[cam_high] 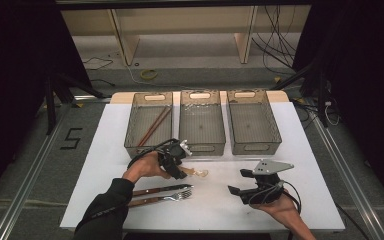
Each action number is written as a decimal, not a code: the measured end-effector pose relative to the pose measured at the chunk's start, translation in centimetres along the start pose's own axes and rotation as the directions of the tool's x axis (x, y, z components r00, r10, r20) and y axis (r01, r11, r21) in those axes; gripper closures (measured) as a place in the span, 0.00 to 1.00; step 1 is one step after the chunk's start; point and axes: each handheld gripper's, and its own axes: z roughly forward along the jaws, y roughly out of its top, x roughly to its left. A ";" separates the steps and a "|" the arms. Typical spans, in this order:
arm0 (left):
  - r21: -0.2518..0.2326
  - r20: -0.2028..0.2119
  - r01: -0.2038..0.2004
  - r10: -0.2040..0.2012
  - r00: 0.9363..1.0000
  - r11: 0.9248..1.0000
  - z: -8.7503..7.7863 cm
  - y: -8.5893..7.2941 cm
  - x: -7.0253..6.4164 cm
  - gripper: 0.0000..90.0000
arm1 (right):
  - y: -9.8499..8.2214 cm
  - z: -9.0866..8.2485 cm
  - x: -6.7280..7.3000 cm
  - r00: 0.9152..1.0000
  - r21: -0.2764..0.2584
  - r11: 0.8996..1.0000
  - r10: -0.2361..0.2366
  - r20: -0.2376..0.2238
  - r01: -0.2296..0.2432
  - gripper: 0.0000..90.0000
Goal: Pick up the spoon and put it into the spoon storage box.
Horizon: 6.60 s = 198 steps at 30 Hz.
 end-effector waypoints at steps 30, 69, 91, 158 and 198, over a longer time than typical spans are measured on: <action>-0.022 0.001 -0.042 0.042 0.999 0.999 -0.7 -0.7 -0.4 0.83 | 0.1 0.0 0.2 1.000 0.003 1.000 -0.004 0.004 0.004 0.30; -0.345 0.009 0.146 -0.152 0.988 0.927 -7.2 1.4 0.2 0.83 | 0.2 -0.2 0.2 1.000 -0.017 1.000 0.002 0.012 -0.002 0.30; -0.422 -0.002 0.234 -0.260 0.966 0.876 -8.1 3.2 2.5 0.83 | 0.2 -0.2 0.1 1.000 -0.020 1.000 0.002 0.011 -0.002 0.30; -0.397 0.012 0.436 -0.471 0.882 0.807 -3.4 4.4 6.9 0.72 | 0.1 -0.2 0.1 1.000 -0.018 1.000 0.001 0.002 -0.001 0.30; -0.288 -0.049 0.285 -0.312 0.949 0.914 -9.6 -6.7 -0.7 0.30 | 0.3 -0.3 0.3 1.000 -0.023 1.000 0.002 0.007 -0.002 0.30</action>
